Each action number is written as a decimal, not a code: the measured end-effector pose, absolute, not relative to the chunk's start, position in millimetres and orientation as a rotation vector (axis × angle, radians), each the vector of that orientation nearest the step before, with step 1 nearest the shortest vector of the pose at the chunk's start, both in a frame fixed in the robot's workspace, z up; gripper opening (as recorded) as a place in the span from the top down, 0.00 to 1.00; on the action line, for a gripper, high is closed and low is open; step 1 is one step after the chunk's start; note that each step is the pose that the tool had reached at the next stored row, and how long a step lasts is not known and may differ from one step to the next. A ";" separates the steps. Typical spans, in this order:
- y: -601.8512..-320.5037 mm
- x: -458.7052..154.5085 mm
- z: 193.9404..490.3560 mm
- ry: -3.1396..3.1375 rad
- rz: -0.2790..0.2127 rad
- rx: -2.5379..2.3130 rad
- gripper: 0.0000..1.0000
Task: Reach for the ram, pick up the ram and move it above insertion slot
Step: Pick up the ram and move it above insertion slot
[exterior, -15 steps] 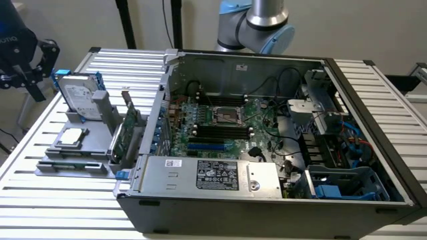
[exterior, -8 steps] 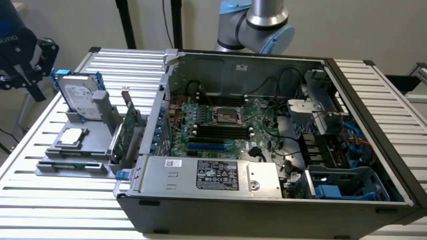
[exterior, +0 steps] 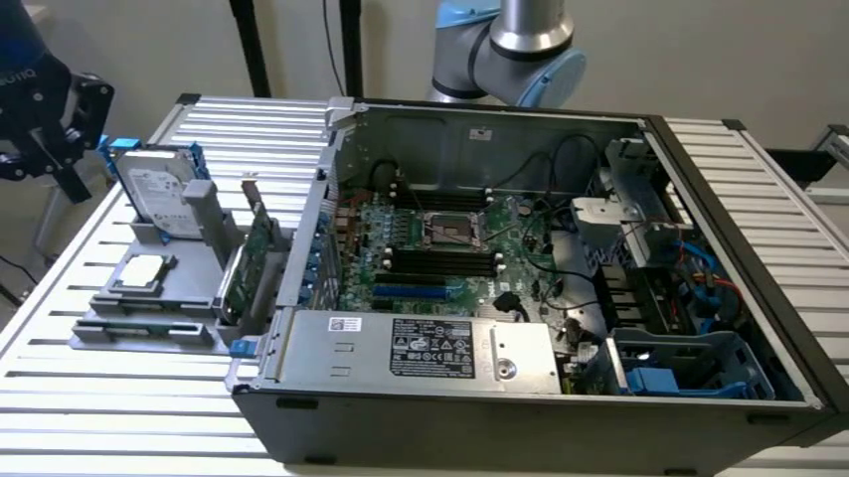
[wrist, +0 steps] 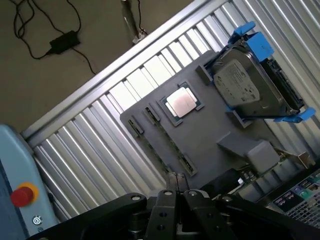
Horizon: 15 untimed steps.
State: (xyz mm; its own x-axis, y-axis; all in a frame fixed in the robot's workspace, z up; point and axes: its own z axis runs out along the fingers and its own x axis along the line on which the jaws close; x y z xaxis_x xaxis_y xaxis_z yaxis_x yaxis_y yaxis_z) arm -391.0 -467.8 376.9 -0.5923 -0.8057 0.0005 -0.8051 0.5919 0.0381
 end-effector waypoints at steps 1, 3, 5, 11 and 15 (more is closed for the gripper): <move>-467.8 -391.0 376.9 -2.773 -0.052 1.437 0.89; -467.8 -391.0 376.9 -2.747 -0.052 1.485 0.89; -467.8 -391.0 376.9 -2.718 -0.051 1.536 0.89; -467.8 -391.0 376.9 -2.629 -0.050 1.681 0.89; -467.8 -391.0 376.8 -2.565 -0.048 1.775 0.89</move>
